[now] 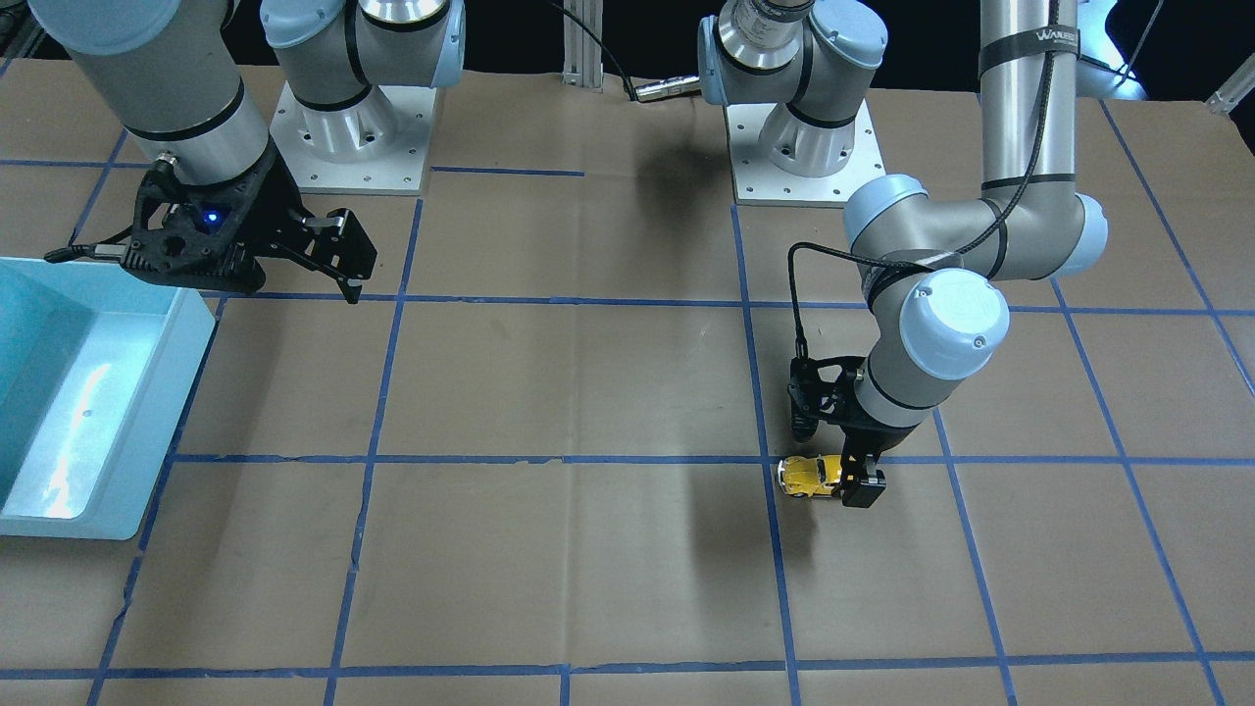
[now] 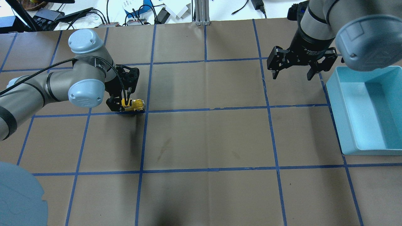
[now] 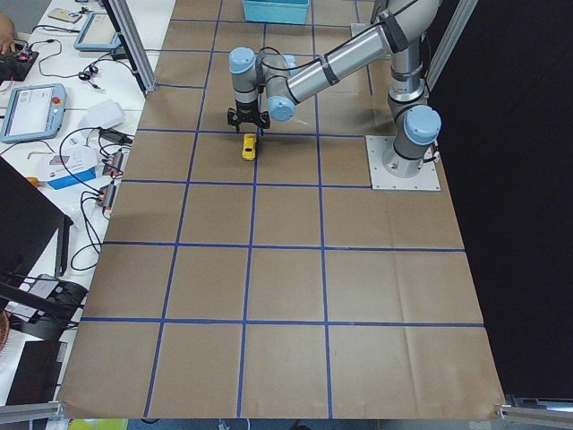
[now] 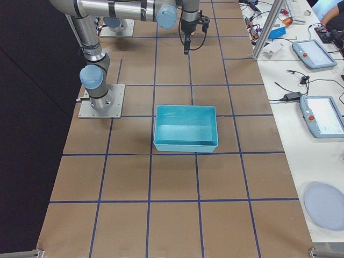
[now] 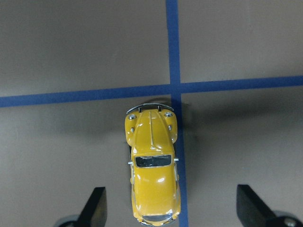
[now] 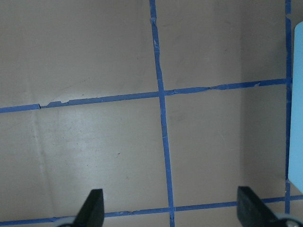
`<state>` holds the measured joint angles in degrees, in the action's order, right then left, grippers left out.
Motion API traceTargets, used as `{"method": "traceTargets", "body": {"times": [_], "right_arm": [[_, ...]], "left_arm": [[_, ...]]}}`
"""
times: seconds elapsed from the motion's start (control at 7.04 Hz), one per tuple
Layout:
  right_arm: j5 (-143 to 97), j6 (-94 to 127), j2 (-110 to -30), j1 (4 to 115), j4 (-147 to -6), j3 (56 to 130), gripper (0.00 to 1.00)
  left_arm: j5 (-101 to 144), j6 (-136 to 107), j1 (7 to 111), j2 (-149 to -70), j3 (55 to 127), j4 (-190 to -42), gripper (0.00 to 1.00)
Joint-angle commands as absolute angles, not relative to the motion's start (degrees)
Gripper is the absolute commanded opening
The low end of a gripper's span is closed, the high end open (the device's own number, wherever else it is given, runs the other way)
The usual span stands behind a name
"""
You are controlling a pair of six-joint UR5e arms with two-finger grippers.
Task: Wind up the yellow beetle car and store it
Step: 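Close the left gripper on the car and press it to the table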
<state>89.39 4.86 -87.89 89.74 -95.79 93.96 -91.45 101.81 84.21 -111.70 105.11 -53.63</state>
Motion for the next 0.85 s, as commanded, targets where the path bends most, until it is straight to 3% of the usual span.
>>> {"method": "traceTargets", "body": {"times": [0.0,0.71], "right_arm": [[89.38,4.83,-87.89,89.82,-95.89,93.96,1.00],[89.47,4.83,-87.89,89.65,-95.89,93.96,1.00]], "left_arm": [[-88.79,98.72,84.02,-113.37,104.59,-52.47,0.93],[-89.12,93.52,83.94,-114.34,105.82,-51.86,0.93]]}}
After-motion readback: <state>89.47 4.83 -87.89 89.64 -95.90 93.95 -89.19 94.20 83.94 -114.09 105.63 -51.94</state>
